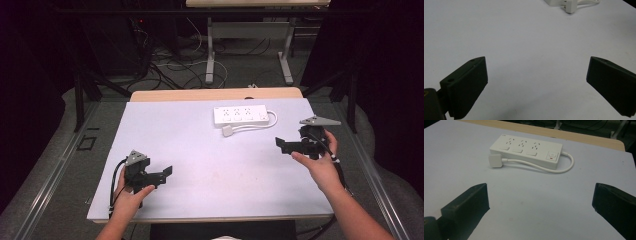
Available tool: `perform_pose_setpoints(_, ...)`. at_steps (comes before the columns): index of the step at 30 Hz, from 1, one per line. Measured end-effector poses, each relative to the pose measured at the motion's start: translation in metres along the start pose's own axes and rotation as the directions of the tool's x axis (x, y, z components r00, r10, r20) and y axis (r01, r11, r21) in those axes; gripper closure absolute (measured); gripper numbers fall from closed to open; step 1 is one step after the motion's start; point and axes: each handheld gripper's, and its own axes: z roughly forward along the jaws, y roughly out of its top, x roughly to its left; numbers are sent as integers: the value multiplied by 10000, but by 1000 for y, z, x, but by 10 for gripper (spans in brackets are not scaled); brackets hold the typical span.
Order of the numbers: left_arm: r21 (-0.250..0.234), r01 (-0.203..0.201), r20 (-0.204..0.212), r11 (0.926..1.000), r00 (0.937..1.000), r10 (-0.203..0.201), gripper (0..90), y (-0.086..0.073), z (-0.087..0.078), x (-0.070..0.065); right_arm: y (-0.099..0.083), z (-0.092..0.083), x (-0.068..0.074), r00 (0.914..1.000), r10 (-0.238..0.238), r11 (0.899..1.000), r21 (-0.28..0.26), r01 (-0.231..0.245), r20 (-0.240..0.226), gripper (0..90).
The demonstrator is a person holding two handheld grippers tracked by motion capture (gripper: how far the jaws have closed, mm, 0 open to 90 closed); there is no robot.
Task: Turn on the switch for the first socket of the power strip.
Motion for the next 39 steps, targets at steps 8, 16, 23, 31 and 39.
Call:
perform_pose_setpoints(8, -2, 44, 37, 10000, 10000, -44, 39, 0, 0, 0, 18, 6, 2, 9995, -304, 9991, 290, 307, -91, 2)
perform_pose_setpoints(16, 87, 63, 60, 9999, 10000, -63, 42, 0, -1, 1, 34, 14, 5, 9986, -508, 9974, 502, 514, -133, 2)
perform_pose_setpoints(23, -10, 112, 65, 9999, 9999, -112, 44, 0, 0, 1, 45, 25, 4, 9985, -549, 9956, 753, 554, -82, 2)
perform_pose_setpoints(31, 65, 136, 85, 9999, 9999, -137, 45, 1, 0, 2, 59, 37, 6, 9986, -521, 9940, 959, 526, -77, 2)
perform_pose_setpoints(39, 49, 156, 77, 9999, 9998, -157, 47, 1, 0, 2, 73, 50, 8, 9986, -519, 9922, 1132, 523, -65, 2)
